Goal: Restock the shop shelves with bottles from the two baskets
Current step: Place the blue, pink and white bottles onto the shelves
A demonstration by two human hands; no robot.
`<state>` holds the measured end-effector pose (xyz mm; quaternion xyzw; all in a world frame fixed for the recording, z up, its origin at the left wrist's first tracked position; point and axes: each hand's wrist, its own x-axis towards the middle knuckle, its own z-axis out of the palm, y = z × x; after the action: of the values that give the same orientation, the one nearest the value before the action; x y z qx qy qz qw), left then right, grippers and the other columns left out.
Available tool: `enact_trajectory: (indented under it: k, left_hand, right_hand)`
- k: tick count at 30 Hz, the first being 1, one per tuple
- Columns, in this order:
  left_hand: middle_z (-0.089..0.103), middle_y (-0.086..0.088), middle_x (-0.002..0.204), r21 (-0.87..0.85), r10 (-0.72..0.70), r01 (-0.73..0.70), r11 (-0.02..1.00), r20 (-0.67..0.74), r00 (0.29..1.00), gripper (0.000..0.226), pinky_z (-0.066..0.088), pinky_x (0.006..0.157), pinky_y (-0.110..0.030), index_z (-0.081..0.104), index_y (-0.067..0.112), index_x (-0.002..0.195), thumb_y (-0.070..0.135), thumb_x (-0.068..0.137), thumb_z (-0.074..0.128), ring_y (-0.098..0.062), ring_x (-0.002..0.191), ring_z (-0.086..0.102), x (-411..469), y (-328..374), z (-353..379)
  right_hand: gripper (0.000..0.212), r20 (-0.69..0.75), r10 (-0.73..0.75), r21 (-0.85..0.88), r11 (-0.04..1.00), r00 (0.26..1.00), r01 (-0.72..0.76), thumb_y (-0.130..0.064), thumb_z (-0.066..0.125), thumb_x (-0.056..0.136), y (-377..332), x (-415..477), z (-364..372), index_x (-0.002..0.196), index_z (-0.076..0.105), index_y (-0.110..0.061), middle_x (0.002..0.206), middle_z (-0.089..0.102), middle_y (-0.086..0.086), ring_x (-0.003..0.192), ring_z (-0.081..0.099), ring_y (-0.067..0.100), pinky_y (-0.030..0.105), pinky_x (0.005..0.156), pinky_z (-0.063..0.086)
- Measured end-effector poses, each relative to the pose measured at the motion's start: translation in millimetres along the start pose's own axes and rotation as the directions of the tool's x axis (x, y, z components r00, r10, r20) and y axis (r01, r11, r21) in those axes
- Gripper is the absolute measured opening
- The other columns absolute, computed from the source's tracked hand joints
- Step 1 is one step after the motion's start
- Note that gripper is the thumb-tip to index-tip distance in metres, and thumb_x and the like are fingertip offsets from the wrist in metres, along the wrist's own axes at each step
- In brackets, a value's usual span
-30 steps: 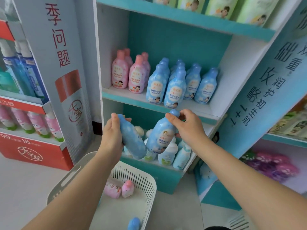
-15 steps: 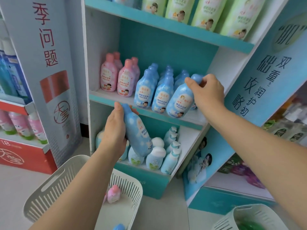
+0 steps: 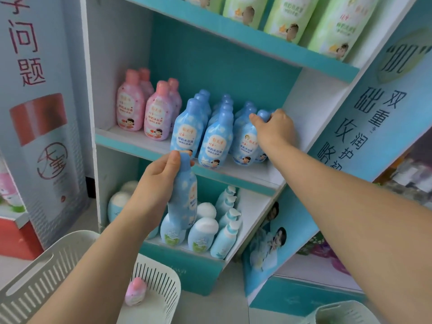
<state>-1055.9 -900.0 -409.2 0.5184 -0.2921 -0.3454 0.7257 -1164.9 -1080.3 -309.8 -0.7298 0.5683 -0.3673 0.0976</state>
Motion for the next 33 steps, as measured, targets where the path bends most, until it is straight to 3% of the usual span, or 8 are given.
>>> enact_trajectory:
  k: [5,11,24,27,30,33]
  left_hand:
    - [0.073,0.013,0.087,-0.059,-0.024,0.026,0.998,0.023,0.999,0.035,0.05,0.077,-0.027,0.069,0.024,0.091,0.038,0.097,0.037,0.001,0.078,0.065,8.5,-4.7,0.6]
    - [0.071,0.014,0.083,-0.144,-0.064,0.072,0.987,0.059,0.996,0.042,0.049,0.073,-0.026,0.063,0.014,0.114,0.039,0.097,0.035,0.001,0.073,0.064,12.6,-2.8,4.6]
    - [0.071,0.011,0.087,-0.141,-0.069,0.083,0.986,0.103,0.992,0.041,0.05,0.076,-0.029,0.063,0.017,0.112,0.041,0.096,0.035,-0.003,0.073,0.063,7.8,-5.2,7.6]
    - [0.069,0.01,0.088,-0.137,-0.06,0.076,0.988,0.113,0.992,0.044,0.05,0.077,-0.029,0.062,0.013,0.114,0.042,0.096,0.034,-0.004,0.074,0.062,5.7,-2.1,4.8]
    - [0.069,0.009,0.088,-0.145,-0.055,0.073,0.987,0.124,0.991,0.044,0.052,0.073,-0.026,0.062,0.012,0.112,0.041,0.097,0.034,-0.004,0.073,0.062,2.9,0.9,3.8]
    - [0.07,0.007,0.089,-0.179,-0.041,0.063,0.982,0.124,0.991,0.041,0.055,0.069,-0.022,0.063,0.014,0.11,0.04,0.097,0.033,-0.005,0.074,0.062,-0.4,2.8,3.9]
  right_hand:
    - [0.051,0.028,0.005,-0.008,1.0,1.0,-0.005,-0.049,0.056,0.087,-4.8,12.5,12.8,0.113,0.051,-0.006,0.118,0.057,0.012,0.101,0.058,0.03,0.032,0.068,0.035]
    - [0.052,0.057,0.004,-0.044,0.999,0.998,-0.002,-0.049,0.057,0.087,-3.0,19.6,24.4,0.115,0.052,-0.005,0.12,0.056,0.012,0.103,0.057,0.03,0.031,0.068,0.034]
    - [0.053,0.079,-0.05,-0.029,0.998,0.996,0.052,-0.054,0.058,0.083,6.7,17.8,31.3,0.103,0.057,-0.004,0.111,0.059,0.012,0.098,0.058,0.03,0.032,0.068,0.038]
    - [0.047,-0.006,-0.086,0.049,0.995,0.996,0.087,-0.047,0.06,0.084,6.3,3.9,22.9,0.109,0.056,-0.007,0.125,0.049,0.012,0.108,0.053,0.029,0.035,0.084,0.043]
    - [0.032,-0.109,-0.205,0.187,0.957,0.973,0.223,-0.038,0.059,0.086,4.0,-28.5,9.8,0.107,0.057,-0.013,0.113,0.049,0.003,0.099,0.056,0.023,0.037,0.089,0.045]
    - [0.018,0.01,-0.335,0.313,0.896,0.942,0.315,-0.03,0.063,0.086,-1.7,-70.0,2.1,0.095,0.059,-0.016,0.099,0.056,0.0,0.081,0.057,0.013,0.028,0.081,0.047]
